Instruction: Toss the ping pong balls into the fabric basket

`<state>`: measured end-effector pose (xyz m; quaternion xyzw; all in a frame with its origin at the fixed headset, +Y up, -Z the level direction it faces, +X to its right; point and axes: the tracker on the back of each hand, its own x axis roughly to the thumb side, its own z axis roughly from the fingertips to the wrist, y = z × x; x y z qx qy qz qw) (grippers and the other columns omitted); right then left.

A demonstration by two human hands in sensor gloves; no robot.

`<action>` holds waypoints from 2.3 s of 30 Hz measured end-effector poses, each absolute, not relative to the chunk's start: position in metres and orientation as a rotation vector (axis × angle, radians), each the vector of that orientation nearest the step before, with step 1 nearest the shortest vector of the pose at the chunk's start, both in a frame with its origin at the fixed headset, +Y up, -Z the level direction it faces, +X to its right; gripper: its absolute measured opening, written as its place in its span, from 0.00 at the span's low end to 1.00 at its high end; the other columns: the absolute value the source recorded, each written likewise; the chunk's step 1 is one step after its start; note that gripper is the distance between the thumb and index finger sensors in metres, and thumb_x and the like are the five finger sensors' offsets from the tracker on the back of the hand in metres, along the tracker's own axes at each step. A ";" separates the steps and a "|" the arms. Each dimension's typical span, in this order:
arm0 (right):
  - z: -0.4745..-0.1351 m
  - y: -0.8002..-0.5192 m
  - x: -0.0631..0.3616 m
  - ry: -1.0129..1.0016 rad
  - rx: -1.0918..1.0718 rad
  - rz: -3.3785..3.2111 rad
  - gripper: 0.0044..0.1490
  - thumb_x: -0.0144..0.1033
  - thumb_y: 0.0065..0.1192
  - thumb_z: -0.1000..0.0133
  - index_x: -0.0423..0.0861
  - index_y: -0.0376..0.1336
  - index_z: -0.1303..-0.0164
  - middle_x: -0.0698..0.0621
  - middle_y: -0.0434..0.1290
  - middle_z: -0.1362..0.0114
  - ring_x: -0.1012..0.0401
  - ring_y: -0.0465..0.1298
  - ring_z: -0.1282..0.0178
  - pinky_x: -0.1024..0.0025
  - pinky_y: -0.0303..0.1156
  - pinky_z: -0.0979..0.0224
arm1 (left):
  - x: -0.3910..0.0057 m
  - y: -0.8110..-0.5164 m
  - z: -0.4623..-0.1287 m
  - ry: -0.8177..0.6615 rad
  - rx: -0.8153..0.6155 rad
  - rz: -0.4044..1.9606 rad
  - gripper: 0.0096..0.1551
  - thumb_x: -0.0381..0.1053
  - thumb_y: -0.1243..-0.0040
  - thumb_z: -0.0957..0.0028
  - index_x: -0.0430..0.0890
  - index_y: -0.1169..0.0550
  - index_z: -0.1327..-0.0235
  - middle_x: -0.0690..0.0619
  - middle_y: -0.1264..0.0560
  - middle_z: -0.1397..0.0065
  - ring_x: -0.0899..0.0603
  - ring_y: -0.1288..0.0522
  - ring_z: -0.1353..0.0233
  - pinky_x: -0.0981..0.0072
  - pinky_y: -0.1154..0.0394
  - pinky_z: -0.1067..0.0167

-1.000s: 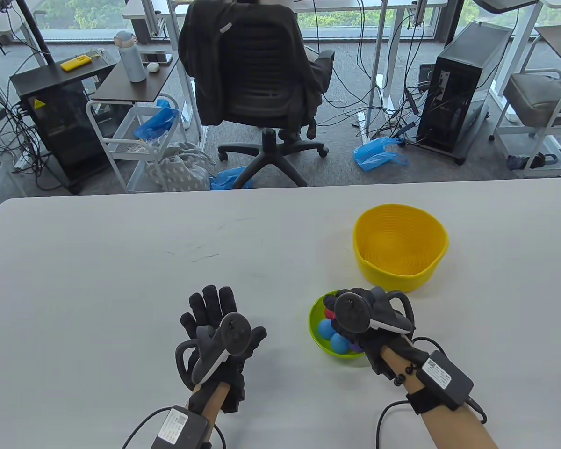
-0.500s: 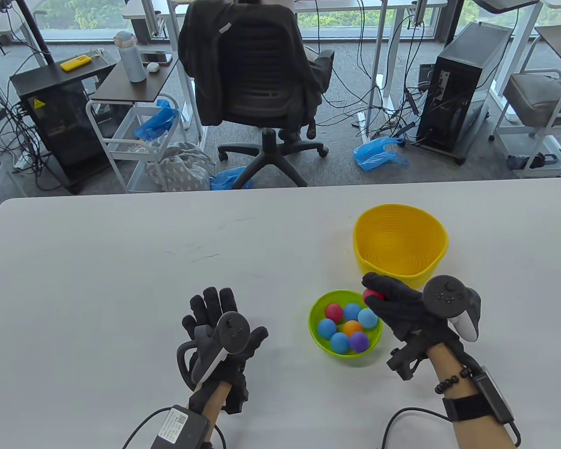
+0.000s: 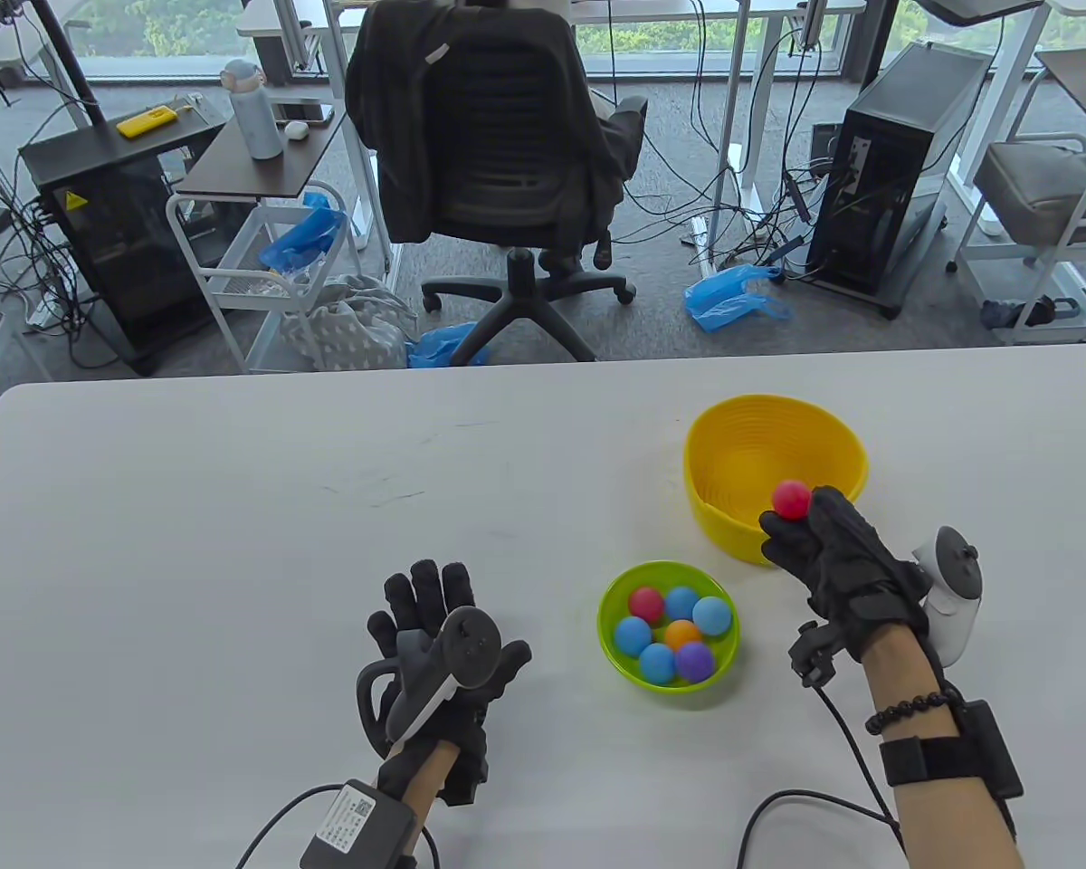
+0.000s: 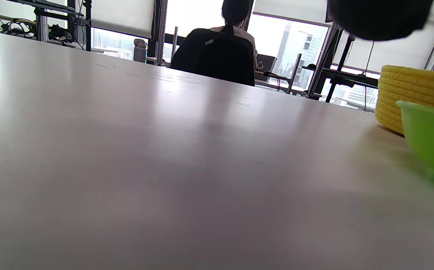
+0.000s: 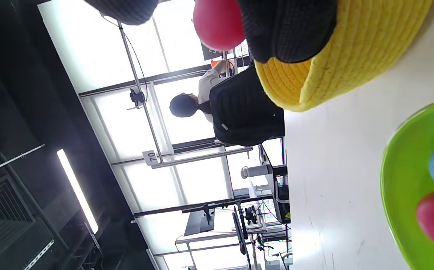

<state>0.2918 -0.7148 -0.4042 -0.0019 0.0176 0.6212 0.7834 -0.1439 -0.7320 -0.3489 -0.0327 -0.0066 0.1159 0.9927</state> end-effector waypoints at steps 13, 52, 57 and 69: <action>-0.378 -0.674 0.296 -0.347 0.131 1.790 0.42 0.48 0.57 0.35 0.43 0.50 0.15 0.35 0.60 0.17 0.34 0.67 0.25 0.39 0.67 0.26 | -0.142 -0.732 -0.348 -0.013 -0.067 0.217 0.66 0.70 0.42 0.52 0.42 0.60 0.17 0.36 0.68 0.14 0.23 0.67 0.18 0.21 0.63 0.27; -0.401 -0.733 0.199 0.207 0.608 2.659 0.41 0.33 0.73 0.43 0.50 0.57 0.20 0.43 0.65 0.17 0.38 0.61 0.18 0.36 0.56 0.20 | -0.145 -0.731 -0.346 0.019 -0.041 0.214 0.66 0.70 0.42 0.52 0.42 0.60 0.18 0.36 0.67 0.14 0.23 0.67 0.17 0.21 0.64 0.26; -0.400 -0.729 0.202 0.149 0.597 2.627 0.40 0.34 0.72 0.43 0.50 0.58 0.20 0.43 0.67 0.18 0.37 0.63 0.20 0.36 0.58 0.21 | -0.145 -0.730 -0.346 0.017 -0.039 0.217 0.66 0.70 0.42 0.52 0.42 0.60 0.18 0.36 0.67 0.14 0.23 0.67 0.17 0.21 0.64 0.26; -0.385 -0.697 0.227 -0.050 0.545 2.306 0.31 0.34 0.68 0.41 0.49 0.64 0.25 0.34 0.65 0.20 0.37 0.75 0.32 0.38 0.74 0.31 | -0.144 -0.731 -0.345 0.008 -0.039 0.239 0.65 0.70 0.42 0.52 0.42 0.60 0.18 0.36 0.67 0.14 0.23 0.67 0.17 0.21 0.64 0.26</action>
